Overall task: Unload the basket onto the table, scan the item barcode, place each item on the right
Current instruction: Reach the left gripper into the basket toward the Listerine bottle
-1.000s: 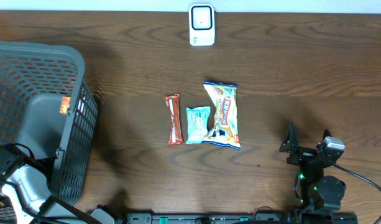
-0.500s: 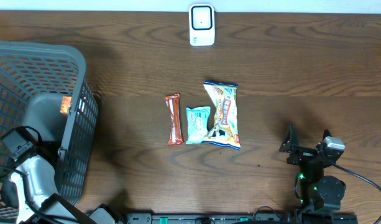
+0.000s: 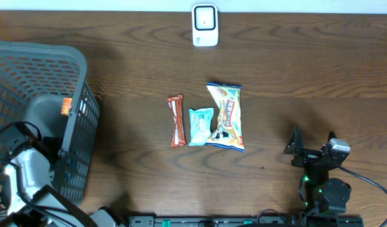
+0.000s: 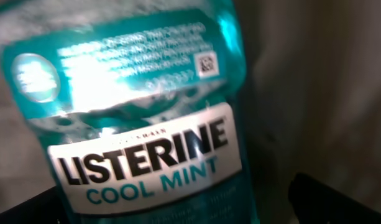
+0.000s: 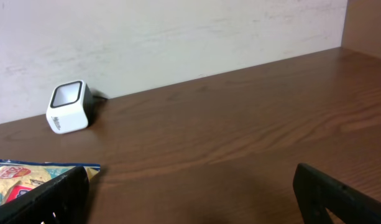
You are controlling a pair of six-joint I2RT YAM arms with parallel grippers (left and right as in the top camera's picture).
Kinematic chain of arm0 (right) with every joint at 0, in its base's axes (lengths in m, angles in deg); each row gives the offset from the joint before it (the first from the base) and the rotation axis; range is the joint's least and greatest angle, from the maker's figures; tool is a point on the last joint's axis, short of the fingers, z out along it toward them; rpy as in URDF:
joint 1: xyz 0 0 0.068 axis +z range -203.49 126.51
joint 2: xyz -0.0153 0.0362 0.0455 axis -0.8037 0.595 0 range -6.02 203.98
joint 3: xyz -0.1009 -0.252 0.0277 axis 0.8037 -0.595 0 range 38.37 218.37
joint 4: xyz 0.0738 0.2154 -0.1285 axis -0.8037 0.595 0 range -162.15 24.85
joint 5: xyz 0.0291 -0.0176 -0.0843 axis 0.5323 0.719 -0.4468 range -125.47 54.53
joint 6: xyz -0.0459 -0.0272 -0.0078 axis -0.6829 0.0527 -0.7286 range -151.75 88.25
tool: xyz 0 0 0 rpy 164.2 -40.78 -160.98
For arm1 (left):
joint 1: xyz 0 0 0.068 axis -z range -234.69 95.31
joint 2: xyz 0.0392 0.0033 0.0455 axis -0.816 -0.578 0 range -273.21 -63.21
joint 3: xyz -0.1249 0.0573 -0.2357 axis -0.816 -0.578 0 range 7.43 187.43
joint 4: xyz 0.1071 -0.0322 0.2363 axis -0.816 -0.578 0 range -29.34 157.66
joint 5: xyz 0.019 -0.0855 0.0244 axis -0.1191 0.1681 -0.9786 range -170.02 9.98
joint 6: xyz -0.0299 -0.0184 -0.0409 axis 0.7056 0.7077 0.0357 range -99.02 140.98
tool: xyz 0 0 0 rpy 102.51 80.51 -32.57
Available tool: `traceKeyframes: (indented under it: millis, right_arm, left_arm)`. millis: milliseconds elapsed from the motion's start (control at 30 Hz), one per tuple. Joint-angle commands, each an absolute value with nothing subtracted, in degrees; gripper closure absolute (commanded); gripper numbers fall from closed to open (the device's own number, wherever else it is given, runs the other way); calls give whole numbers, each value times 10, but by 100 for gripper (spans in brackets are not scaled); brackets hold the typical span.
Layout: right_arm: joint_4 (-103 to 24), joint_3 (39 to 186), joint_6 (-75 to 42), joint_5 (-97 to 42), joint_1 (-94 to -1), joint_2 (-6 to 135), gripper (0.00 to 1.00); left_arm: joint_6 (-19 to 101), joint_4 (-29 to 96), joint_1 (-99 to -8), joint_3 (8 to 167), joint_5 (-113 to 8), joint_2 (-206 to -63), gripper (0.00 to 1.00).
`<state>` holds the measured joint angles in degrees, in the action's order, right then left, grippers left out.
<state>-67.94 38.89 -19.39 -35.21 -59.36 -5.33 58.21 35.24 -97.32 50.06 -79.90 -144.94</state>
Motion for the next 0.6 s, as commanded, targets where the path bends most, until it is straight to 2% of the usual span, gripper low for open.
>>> traceKeyframes:
  millis: [0,500,567]
  right_arm:
    - [-679,387,-202,-355,-601,-56,1]
    - [-679,387,-202,-355,-601,-56,1]
    - [-679,387,-202,-355,-601,-56,1]
  left_arm:
    - [567,348,-970,524,-787,-1456,0]
    - [570,371,-970,522,-833,-1575,0]
    - [571,371,-970,522,-833,-1595,3]
